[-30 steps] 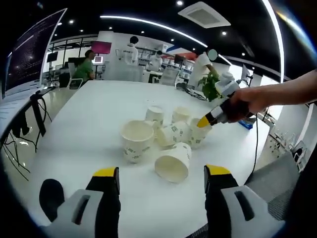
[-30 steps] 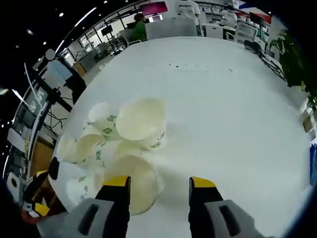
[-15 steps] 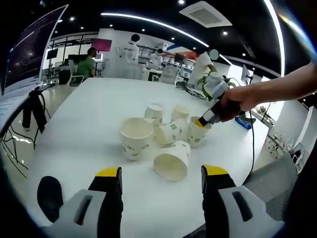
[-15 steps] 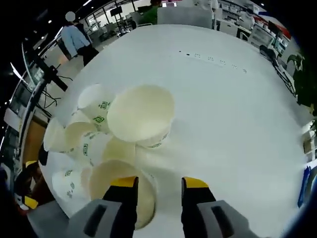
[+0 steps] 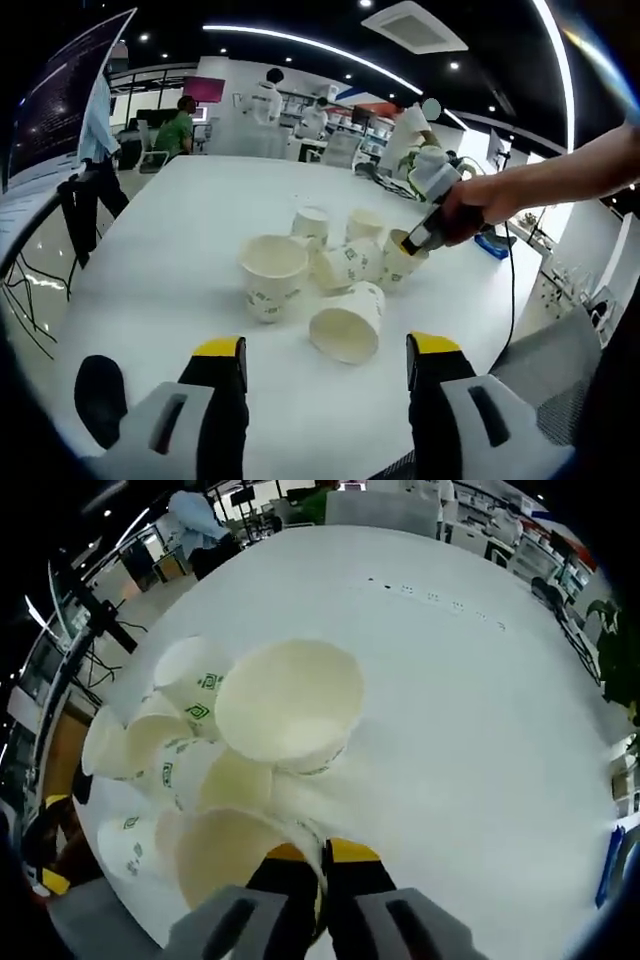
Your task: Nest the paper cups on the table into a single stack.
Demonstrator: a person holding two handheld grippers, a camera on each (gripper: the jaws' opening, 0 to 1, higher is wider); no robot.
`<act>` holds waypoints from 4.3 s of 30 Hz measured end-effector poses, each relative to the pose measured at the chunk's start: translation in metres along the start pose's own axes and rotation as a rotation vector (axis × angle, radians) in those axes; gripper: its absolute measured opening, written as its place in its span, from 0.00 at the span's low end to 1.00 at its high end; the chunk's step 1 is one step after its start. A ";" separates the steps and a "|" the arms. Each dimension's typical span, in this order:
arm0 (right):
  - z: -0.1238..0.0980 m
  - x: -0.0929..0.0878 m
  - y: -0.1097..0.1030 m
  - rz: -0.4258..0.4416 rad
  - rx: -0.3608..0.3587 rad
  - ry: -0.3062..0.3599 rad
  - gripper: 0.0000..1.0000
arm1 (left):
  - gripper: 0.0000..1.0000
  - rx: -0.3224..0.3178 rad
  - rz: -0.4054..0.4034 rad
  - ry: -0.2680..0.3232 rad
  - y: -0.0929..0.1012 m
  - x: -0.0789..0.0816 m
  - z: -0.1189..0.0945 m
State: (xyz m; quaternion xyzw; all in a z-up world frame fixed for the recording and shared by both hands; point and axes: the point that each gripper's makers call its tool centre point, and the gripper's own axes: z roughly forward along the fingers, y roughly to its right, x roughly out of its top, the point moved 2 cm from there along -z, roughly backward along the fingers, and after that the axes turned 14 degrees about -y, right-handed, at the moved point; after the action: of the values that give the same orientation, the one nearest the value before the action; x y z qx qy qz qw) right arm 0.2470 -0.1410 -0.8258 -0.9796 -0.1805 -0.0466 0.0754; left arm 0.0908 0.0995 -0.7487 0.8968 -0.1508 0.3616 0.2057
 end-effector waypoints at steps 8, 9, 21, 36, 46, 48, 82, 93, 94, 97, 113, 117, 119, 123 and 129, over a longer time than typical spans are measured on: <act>-0.006 -0.011 -0.004 -0.009 0.008 0.003 0.00 | 0.63 -0.008 0.009 -0.003 0.003 0.000 0.000; -0.007 -0.012 -0.005 -0.009 0.009 0.004 0.00 | 0.63 -0.008 0.012 -0.003 0.003 0.000 0.000; -0.030 -0.040 -0.017 -0.011 0.013 0.001 0.00 | 0.63 -0.022 0.025 0.004 0.005 0.000 0.001; -0.035 -0.068 -0.065 -0.096 0.040 -0.034 0.00 | 0.63 -0.034 0.039 0.011 0.012 0.003 -0.006; -0.019 -0.062 -0.078 -0.111 0.048 -0.074 0.00 | 0.63 -0.042 0.043 0.016 0.012 0.003 -0.005; -0.016 -0.059 -0.079 -0.115 0.046 -0.083 0.00 | 0.63 -0.042 0.043 0.017 0.013 0.004 -0.006; -0.023 -0.059 -0.091 -0.125 0.106 -0.065 0.19 | 0.62 -0.077 0.055 -0.019 0.019 -0.002 -0.001; -0.035 -0.058 -0.091 -0.157 0.117 0.023 0.41 | 0.53 -0.130 0.079 -0.085 0.017 -0.009 0.013; -0.036 -0.058 -0.091 -0.157 0.121 0.032 0.43 | 0.53 -0.126 0.083 -0.086 0.015 -0.008 0.014; -0.045 -0.059 -0.093 -0.163 0.138 0.086 0.48 | 0.53 -0.144 0.061 -0.090 0.014 -0.008 0.017; -0.092 -0.070 -0.080 -0.142 0.141 0.322 0.48 | 0.43 -0.207 0.084 -0.163 0.023 -0.014 0.049; -0.099 -0.081 -0.071 -0.119 0.129 0.377 0.48 | 0.42 -0.202 0.117 -0.171 0.024 -0.014 0.055; -0.101 -0.087 -0.068 -0.110 0.124 0.387 0.48 | 0.40 -0.198 0.138 -0.175 0.026 -0.015 0.059; -0.098 -0.109 -0.058 -0.089 0.113 0.398 0.48 | 0.38 -0.208 0.169 -0.177 0.029 -0.016 0.071; -0.100 -0.133 -0.062 -0.071 0.115 0.401 0.51 | 0.37 -0.219 0.190 -0.185 0.035 -0.014 0.086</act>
State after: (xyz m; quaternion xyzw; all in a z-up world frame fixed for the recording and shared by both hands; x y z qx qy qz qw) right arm 0.0946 -0.1467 -0.7355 -0.9378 -0.1986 -0.2327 0.1642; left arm 0.1167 0.0296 -0.8056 0.8802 -0.2917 0.2768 0.2522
